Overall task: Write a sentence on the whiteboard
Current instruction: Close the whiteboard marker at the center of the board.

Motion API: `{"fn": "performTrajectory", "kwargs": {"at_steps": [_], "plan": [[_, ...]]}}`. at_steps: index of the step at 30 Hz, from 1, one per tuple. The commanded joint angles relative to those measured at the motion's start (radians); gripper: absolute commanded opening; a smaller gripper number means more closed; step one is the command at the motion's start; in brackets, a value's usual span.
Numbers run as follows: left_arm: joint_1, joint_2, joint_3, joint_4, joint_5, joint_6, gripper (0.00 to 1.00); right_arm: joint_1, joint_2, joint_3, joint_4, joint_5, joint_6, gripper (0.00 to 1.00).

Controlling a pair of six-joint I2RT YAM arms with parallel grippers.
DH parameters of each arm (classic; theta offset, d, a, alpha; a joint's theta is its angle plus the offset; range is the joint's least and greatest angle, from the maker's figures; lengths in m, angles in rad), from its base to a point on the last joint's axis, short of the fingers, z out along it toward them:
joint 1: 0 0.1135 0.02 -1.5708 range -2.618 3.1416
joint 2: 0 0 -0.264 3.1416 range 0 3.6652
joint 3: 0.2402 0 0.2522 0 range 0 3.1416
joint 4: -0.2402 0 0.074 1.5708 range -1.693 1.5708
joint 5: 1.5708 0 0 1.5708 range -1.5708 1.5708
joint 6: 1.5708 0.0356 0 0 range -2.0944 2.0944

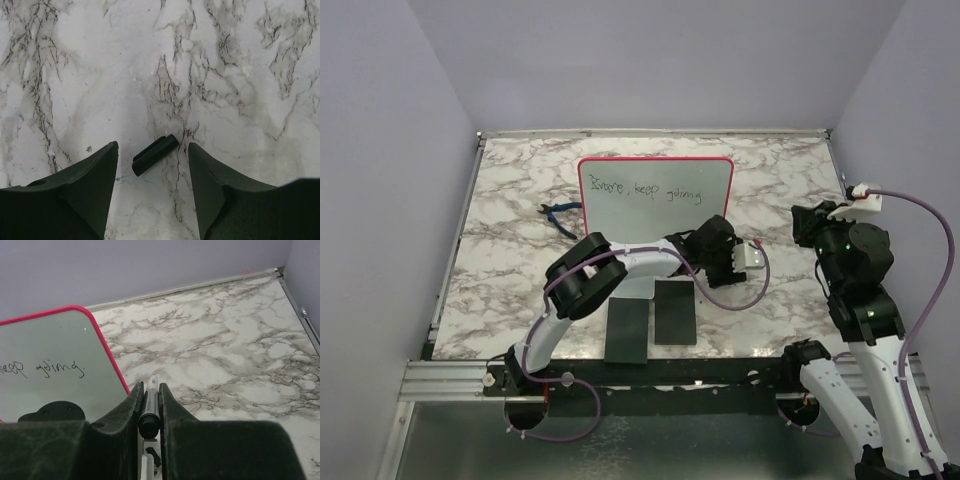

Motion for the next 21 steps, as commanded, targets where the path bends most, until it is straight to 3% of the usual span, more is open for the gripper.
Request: {"fn": "performTrajectory", "kwargs": {"at_steps": [1, 21], "plan": [[0.006, 0.041, 0.036, -0.061, 0.059, -0.024, 0.6, -0.006, -0.018, 0.005, -0.004, -0.026, 0.009, 0.01], [-0.029, -0.063, -0.093, -0.1, 0.082, -0.123, 0.47, -0.006, -0.058, -0.02, -0.001, -0.014, 0.011, 0.01]]}}
